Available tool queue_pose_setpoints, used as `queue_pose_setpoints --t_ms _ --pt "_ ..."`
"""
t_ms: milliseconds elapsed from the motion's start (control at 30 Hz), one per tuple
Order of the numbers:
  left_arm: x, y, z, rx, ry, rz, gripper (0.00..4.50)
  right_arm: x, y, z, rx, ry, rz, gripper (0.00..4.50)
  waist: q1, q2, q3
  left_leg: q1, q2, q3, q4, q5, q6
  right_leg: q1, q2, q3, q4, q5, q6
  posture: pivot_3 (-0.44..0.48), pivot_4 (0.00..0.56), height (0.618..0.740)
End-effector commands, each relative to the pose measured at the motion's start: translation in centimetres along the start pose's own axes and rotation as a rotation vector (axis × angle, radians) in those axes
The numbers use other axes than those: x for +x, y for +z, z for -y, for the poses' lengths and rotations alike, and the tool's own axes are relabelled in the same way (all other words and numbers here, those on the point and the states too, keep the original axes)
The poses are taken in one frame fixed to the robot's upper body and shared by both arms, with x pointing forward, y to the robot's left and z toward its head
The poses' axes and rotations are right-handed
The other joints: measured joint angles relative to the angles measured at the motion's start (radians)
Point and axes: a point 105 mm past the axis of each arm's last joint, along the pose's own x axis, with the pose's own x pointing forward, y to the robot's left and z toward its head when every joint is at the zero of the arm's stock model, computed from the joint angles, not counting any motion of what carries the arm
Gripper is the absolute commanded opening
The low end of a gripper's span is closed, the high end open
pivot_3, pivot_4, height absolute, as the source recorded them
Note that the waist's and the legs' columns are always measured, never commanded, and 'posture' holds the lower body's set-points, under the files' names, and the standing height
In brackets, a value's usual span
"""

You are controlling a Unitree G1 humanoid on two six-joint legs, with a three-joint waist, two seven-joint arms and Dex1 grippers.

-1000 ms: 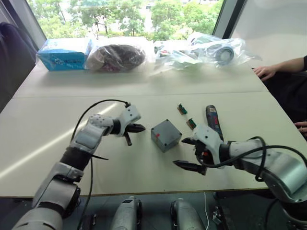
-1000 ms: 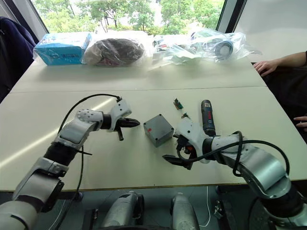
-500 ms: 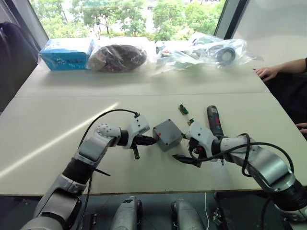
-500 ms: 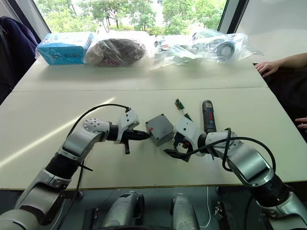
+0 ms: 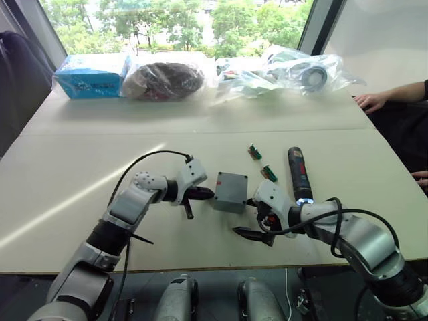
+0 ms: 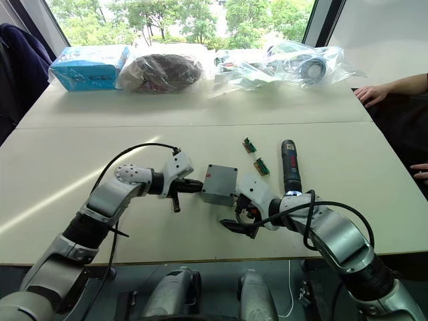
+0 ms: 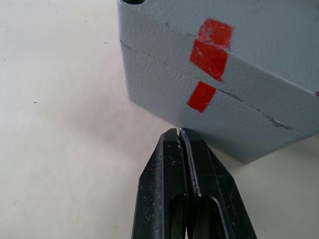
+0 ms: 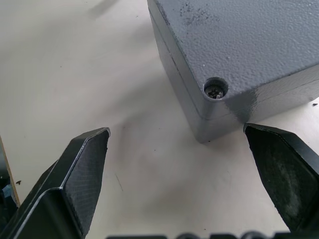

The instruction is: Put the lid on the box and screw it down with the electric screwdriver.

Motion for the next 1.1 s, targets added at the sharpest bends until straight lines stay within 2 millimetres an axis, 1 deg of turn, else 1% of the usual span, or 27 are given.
queue_pose_setpoints --t_ms 33,367,467,567,633,700,800,867,933,1033,1100 --pt "-0.4 1.4 1.1 0.033 -0.053 0.038 0.00 -0.5 1.6 0.2 -0.053 -0.024 0.063 4.45 0.000 0.000 0.000 0.000 0.000 0.000 0.000 0.000 0.000 0.000 0.000 0.000 0.000 0.000 0.000 0.000 0.150 0.740" --pt "0.0 1.7 2.4 0.016 -0.092 0.061 0.00 -0.7 1.7 0.9 -0.059 -0.052 0.070 4.45 0.001 0.000 0.000 0.000 0.000 0.000 0.000 0.000 0.000 0.000 0.000 0.000 0.000 0.000 0.000 0.000 0.150 0.740" --pt "0.0 1.6 1.7 0.018 -0.055 0.057 0.00 -1.0 1.8 1.1 -0.062 -0.056 0.070 4.45 0.001 0.000 0.000 0.000 0.000 0.000 0.000 0.000 0.000 0.000 0.000 0.000 0.000 0.000 0.000 0.000 0.150 0.740" --pt "-0.9 1.8 0.9 0.015 -0.042 0.057 0.00 -2.3 2.8 1.5 -0.082 -0.070 0.085 4.45 0.001 0.000 0.000 0.000 0.000 0.000 0.000 0.000 0.000 0.000 0.000 0.000 0.000 0.000 0.000 0.000 0.150 0.740" --pt "-2.1 2.0 0.5 0.019 -0.042 0.063 0.00 -4.2 3.4 2.4 -0.085 -0.098 0.095 4.45 0.001 0.000 0.000 0.000 0.000 0.000 0.000 0.000 0.000 0.000 0.000 0.000 0.000 0.000 0.000 0.000 0.150 0.740" --pt "-3.2 2.8 0.0 0.005 -0.041 0.100 0.00 -5.7 3.8 3.9 -0.065 -0.151 0.112 4.45 0.000 0.000 0.000 0.000 0.000 0.000 0.000 0.000 0.000 0.000 0.000 0.000 0.000 0.000 0.000 0.000 0.150 0.740" --pt "-4.4 4.4 -0.2 -0.020 -0.058 0.173 0.00 -6.9 3.9 6.2 -0.010 -0.235 0.149 4.45 0.001 0.000 0.000 0.001 0.000 0.000 0.000 0.000 0.000 0.001 0.000 0.000 0.000 0.000 0.000 0.000 0.150 0.740" --pt "-4.8 5.4 -0.2 -0.029 -0.071 0.212 0.00 -6.8 3.8 8.3 0.043 -0.306 0.184 4.45 0.002 0.000 0.000 0.002 0.000 0.000 0.000 0.000 0.000 0.002 0.000 0.000 0.000 0.000 0.000 0.000 0.150 0.740" --pt "-5.0 6.2 -0.1 -0.031 -0.083 0.240 0.00 -5.9 3.3 10.4 0.101 -0.366 0.211 4.45 -0.001 0.000 0.000 0.002 0.000 0.000 0.000 0.000 0.000 0.003 0.000 0.000 0.000 0.000 0.000 0.000 0.150 0.740" --pt "-4.7 6.3 -0.1 -0.025 -0.079 0.235 0.00 -4.5 2.7 12.1 0.124 -0.402 0.213 4.45 -0.005 0.000 0.000 0.003 0.000 0.001 0.000 0.000 0.000 0.004 0.000 0.000 0.000 0.000 0.000 0.000 0.150 0.740" --pt "-4.5 6.2 -0.1 -0.025 -0.077 0.234 0.00 -3.8 2.3 12.8 0.126 -0.415 0.209 4.03 -0.005 0.000 0.000 0.004 -0.001 0.001 0.000 0.000 0.000 0.003 0.001 0.000 0.000 0.000 0.000 0.000 0.150 0.740"
